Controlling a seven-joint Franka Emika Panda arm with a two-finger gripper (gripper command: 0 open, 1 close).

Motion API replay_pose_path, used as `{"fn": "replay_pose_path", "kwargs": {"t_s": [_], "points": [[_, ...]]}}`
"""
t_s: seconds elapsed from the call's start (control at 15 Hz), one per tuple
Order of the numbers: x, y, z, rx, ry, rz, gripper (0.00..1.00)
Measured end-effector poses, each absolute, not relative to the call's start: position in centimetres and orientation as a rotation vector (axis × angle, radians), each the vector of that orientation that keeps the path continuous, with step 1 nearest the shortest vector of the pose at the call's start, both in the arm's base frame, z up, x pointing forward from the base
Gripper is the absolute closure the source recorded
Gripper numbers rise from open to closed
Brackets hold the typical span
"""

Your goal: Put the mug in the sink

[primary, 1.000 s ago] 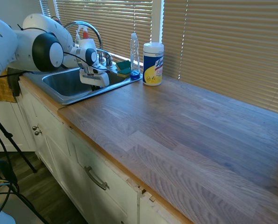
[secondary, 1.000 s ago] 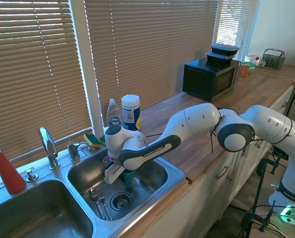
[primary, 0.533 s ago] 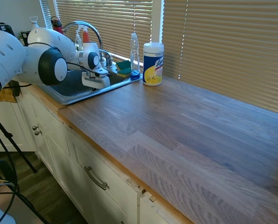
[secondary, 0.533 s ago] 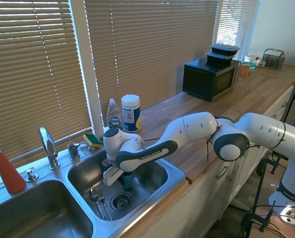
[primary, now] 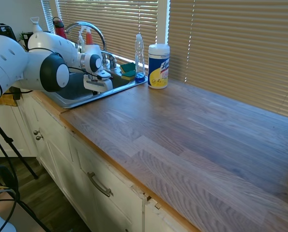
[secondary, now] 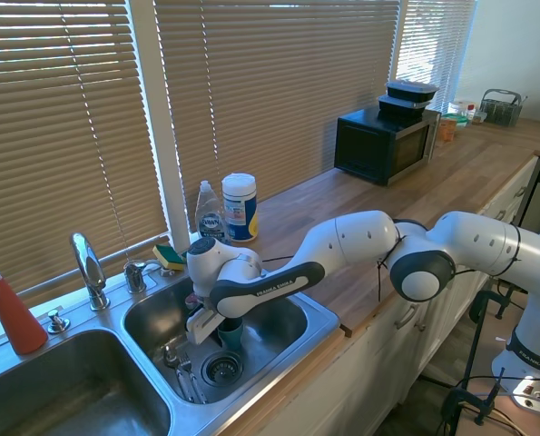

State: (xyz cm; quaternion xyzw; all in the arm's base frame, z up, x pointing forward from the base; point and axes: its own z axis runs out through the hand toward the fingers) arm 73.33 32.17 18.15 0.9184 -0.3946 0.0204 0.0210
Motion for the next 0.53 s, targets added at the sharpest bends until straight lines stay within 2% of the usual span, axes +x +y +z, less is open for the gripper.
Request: {"fn": "replay_pose_path", "kwargs": {"t_s": [0.2,0.53], "points": [[73.7,32.2,20.9,2.858,-1.230,0.085,0.00],[74.0,32.5,28.6,2.895,-1.231,0.152,0.00]]}}
